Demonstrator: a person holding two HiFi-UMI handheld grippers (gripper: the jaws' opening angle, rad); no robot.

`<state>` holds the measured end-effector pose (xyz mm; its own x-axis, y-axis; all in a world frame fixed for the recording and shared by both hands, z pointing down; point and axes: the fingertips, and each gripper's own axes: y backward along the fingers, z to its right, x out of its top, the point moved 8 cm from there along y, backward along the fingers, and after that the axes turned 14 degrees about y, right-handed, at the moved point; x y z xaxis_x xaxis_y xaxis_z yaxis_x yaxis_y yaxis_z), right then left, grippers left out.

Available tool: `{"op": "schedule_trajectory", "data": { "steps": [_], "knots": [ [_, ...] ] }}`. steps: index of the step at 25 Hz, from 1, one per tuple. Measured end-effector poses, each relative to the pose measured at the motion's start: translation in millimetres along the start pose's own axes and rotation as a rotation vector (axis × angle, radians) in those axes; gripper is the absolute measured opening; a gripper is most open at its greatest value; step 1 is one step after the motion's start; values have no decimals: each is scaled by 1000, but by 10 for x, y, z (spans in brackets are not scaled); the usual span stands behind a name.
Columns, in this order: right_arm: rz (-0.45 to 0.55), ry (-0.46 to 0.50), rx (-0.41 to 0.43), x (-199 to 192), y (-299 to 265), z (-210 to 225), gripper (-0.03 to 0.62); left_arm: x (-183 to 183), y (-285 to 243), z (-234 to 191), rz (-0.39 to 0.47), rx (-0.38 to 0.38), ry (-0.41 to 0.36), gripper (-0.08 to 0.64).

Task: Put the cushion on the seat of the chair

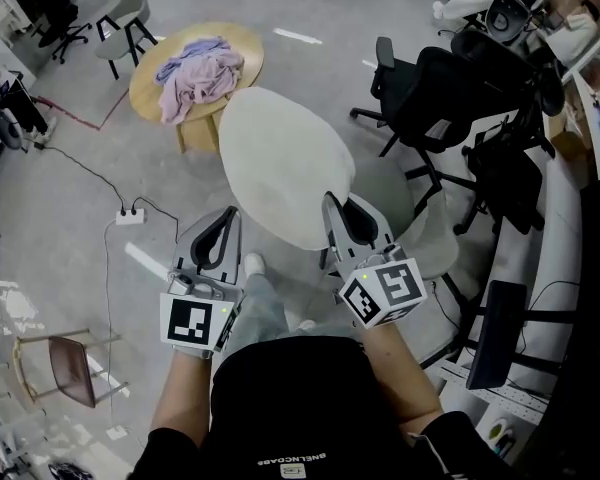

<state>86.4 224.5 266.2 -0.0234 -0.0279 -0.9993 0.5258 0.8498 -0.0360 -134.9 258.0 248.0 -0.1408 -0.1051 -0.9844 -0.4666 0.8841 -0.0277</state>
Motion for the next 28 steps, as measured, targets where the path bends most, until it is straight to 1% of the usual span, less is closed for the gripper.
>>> {"op": "schedule_trajectory", "data": {
  "steps": [6, 10, 16, 22, 28],
  "knots": [
    [-42, 9, -2, -9, -816, 12, 48, 80, -469, -716, -1, -4, 37, 11],
    [-63, 14, -8, 11, -1370, 24, 48, 150, -802, -1196, -9, -12, 39, 11],
    [-78, -14, -34, 75, -2118, 28, 48, 309, -1219, -1852, -15, -48, 44, 11],
    [-82, -39, -60, 133, -2653, 61, 48, 399, -1510, -2290, -28, -83, 48, 11],
    [-77, -78, -89, 143, -2935, 91, 48, 406, -1687, -2529, -57, -109, 52, 12]
  ]
}}
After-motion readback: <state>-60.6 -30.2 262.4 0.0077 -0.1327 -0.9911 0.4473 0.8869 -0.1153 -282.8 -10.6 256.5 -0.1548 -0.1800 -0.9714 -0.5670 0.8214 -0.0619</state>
